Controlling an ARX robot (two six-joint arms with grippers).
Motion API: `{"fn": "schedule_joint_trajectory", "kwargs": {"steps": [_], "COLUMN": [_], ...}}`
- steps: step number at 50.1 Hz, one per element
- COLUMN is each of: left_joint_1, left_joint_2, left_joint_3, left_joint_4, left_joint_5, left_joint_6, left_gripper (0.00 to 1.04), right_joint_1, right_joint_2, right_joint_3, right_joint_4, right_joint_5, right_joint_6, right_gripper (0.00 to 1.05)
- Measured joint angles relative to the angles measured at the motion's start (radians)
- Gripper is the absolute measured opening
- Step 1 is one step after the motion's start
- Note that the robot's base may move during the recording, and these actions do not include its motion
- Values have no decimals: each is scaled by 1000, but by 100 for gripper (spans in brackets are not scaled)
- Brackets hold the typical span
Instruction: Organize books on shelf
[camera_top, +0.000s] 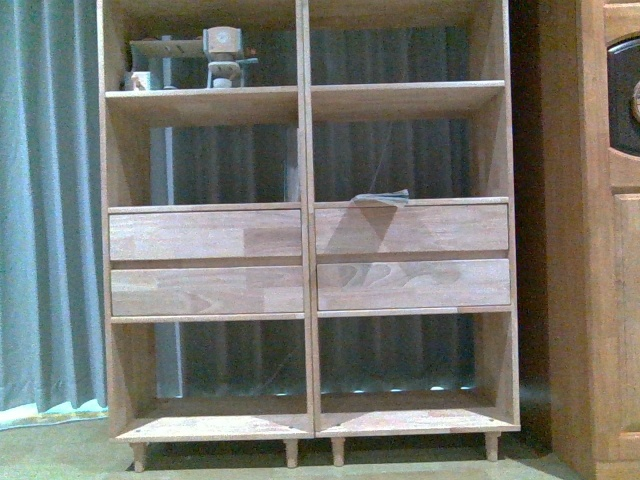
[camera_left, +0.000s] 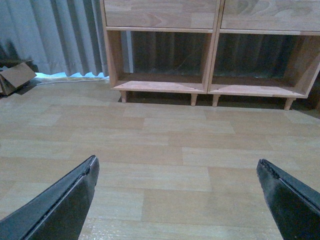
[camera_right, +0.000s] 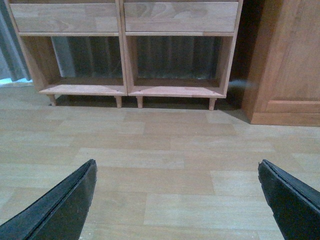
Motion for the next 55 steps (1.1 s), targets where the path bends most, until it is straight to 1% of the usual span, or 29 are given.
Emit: {"fn": "schedule_joint_trajectory", "kwargs": {"steps": [55], "left_joint_1": [0], "left_joint_2": [-1], "left_joint_3": [0], "left_joint_4": [0], "left_joint_5": [0], "left_joint_6": [0], "left_gripper": [97], "right_joint_1": [0], "right_joint_2": [0], "right_joint_3": [0], "right_joint_4": [0], "right_joint_5": [0], "right_joint_6": [0], "right_gripper": [98]}}
